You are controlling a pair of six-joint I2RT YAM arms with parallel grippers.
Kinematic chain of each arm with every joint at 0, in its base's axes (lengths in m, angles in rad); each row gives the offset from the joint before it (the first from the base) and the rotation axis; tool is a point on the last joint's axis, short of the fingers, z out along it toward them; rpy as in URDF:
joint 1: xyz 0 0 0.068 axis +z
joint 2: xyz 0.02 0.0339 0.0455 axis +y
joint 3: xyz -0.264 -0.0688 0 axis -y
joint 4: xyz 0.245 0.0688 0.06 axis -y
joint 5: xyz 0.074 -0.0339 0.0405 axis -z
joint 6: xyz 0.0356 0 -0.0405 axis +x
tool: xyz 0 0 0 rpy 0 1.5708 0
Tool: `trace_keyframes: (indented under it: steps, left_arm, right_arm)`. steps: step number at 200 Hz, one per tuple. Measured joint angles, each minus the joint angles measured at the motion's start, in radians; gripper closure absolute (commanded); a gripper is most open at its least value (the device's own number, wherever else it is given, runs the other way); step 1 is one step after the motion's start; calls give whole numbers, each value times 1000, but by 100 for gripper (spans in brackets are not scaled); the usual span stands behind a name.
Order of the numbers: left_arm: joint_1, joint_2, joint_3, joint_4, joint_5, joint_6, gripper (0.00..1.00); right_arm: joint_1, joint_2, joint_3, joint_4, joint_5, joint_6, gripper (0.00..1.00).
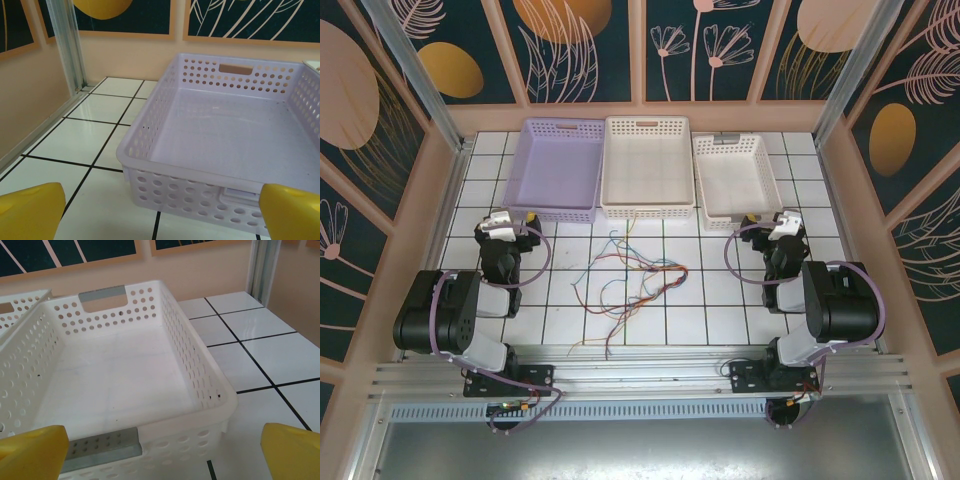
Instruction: Untangle the cables
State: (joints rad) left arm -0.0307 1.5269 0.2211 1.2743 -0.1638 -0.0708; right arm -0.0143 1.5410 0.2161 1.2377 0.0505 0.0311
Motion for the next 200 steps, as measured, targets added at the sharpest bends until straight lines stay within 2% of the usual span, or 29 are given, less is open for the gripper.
trace_keyframes:
  steps: [61, 118, 156, 170, 189, 200]
  left_arm:
    - [0, 0, 0, 0, 0, 0, 1]
    - [0, 0, 0, 0, 0, 0, 1]
    - [0, 0, 0, 0, 0, 0, 1]
    - [0, 0, 0, 0, 0, 0, 1]
    - [0, 0, 0, 0, 0, 0, 1]
    - [0, 0, 0, 0, 0, 0, 1]
  right_arm:
    - [-1, -14, 0, -18, -1, -3, 1]
    - [7, -407, 103, -352, -8, 19, 1]
    - [107, -645, 169, -549, -74, 21, 1]
    - [121, -715, 180, -595, -91, 85, 1]
    - [114, -771, 232, -738, -67, 275, 1]
    - [94, -780, 265, -804, -98, 342, 1]
